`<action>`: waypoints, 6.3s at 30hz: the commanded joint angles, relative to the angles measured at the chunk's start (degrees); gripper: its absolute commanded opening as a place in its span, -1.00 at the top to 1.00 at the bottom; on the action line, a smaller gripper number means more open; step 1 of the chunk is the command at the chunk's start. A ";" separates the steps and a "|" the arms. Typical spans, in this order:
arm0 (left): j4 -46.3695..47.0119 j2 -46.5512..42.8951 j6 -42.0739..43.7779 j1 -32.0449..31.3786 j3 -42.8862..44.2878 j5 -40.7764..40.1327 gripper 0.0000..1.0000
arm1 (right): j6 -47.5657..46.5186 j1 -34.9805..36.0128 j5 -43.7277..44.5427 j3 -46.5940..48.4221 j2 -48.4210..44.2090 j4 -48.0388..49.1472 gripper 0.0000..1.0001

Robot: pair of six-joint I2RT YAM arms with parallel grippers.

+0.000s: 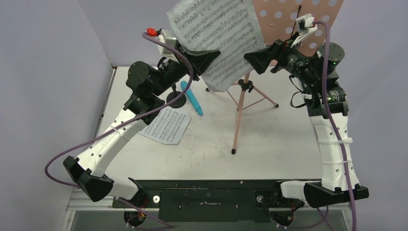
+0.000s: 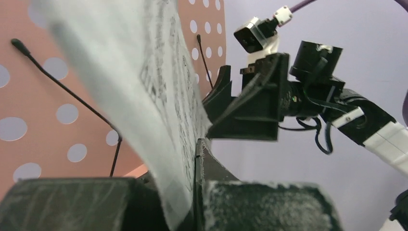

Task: Set up the instrument practice props

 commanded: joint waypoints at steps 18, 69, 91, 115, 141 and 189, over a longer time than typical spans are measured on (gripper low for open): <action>-7.85 -0.82 10.39 -3.95 5.25 -5.20 1.00 | 7.74 -12.06 -6.99 2.01 -4.50 9.63 -0.91; -8.86 13.33 8.65 -2.92 23.58 -2.07 1.00 | 5.95 -12.06 20.00 -2.35 -3.42 7.52 0.34; -11.76 21.21 7.84 -3.00 35.40 -1.17 1.00 | 4.78 -12.01 16.12 -5.94 -6.14 11.78 0.89; -19.27 31.78 11.81 -4.63 53.00 0.55 1.00 | 2.52 -11.87 8.07 -12.19 -9.74 19.73 0.89; -14.31 34.75 11.78 -5.78 51.93 0.58 0.60 | 1.61 -11.15 7.84 -13.50 -10.65 20.09 0.89; -2.74 26.53 8.05 -7.30 32.08 -0.91 1.00 | 1.51 -9.67 9.43 -14.05 -10.65 20.05 0.89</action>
